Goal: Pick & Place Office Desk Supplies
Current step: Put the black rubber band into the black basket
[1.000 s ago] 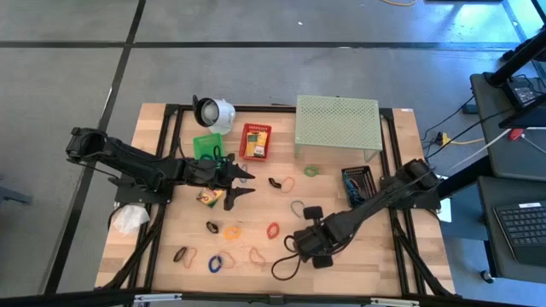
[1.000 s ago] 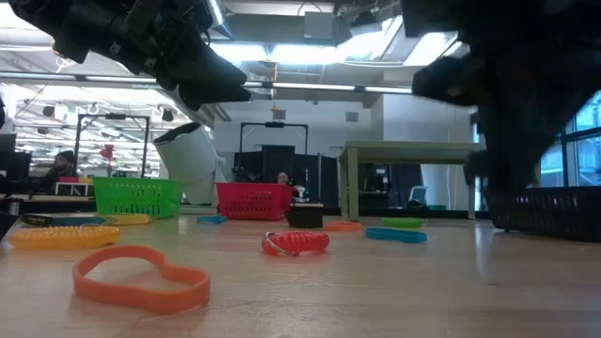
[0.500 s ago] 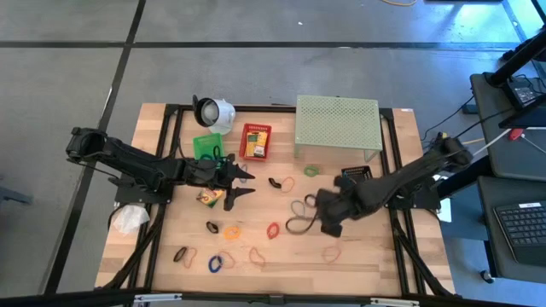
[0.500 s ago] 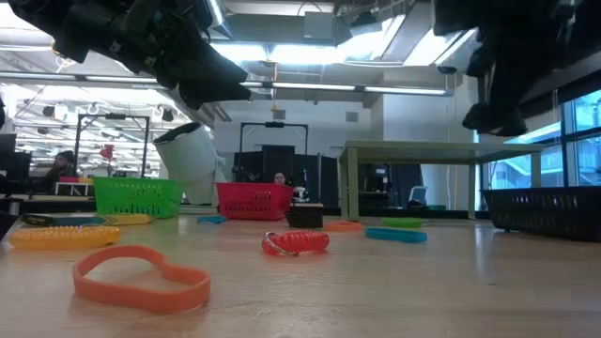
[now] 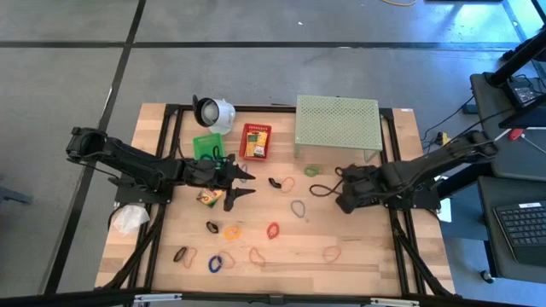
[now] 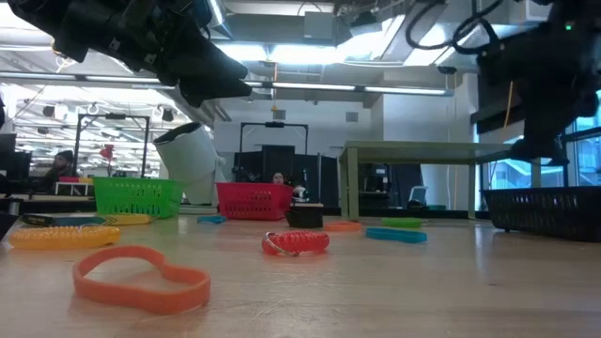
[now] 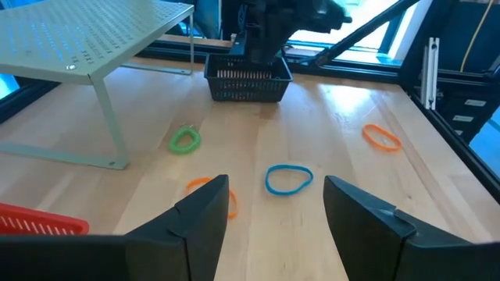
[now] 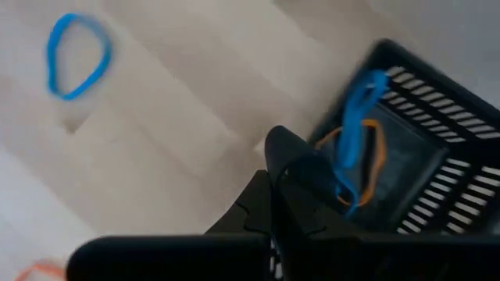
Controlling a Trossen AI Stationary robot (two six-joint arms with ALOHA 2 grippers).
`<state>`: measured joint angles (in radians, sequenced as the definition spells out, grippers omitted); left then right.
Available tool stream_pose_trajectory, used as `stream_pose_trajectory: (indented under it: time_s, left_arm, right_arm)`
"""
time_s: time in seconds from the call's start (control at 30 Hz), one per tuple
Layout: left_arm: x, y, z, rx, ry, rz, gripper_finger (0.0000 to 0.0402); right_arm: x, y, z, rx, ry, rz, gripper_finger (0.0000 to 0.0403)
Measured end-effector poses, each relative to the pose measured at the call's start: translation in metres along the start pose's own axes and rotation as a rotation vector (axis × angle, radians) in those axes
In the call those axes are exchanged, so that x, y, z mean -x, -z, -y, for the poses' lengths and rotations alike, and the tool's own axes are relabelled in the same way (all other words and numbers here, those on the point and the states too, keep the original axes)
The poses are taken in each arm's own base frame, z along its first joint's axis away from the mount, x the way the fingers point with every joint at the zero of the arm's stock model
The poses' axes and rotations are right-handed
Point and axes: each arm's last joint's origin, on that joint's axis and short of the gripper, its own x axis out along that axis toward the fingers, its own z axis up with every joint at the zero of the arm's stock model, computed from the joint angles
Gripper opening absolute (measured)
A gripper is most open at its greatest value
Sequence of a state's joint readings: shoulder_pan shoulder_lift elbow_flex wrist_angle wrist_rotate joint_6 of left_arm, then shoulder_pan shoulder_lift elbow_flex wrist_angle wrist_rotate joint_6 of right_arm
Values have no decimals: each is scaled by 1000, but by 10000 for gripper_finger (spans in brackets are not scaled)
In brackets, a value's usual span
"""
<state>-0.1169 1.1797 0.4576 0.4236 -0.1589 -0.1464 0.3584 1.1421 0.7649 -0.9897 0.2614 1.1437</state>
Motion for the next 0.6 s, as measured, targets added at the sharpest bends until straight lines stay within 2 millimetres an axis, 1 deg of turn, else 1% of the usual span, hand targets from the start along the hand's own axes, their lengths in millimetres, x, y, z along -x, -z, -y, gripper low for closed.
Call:
stream_pose_trajectory:
  time_s: [0.1,0.27,0.4,0.6]
  left_arm:
    - [0,0,0,-1,0,0,203]
    - [0,0,0,-1,-4,3,203]
    - [0,0,0,-1,-4,2,203]
    - [0,0,0,0,-4,1,203]
  right_arm:
    - [0,1,8,-39,1,18,0]
    - [5,0,17,-52,28,41,0]
    - [5,0,23,-69,75,22,0]
    - [5,0,24,-98,70,-39,0]
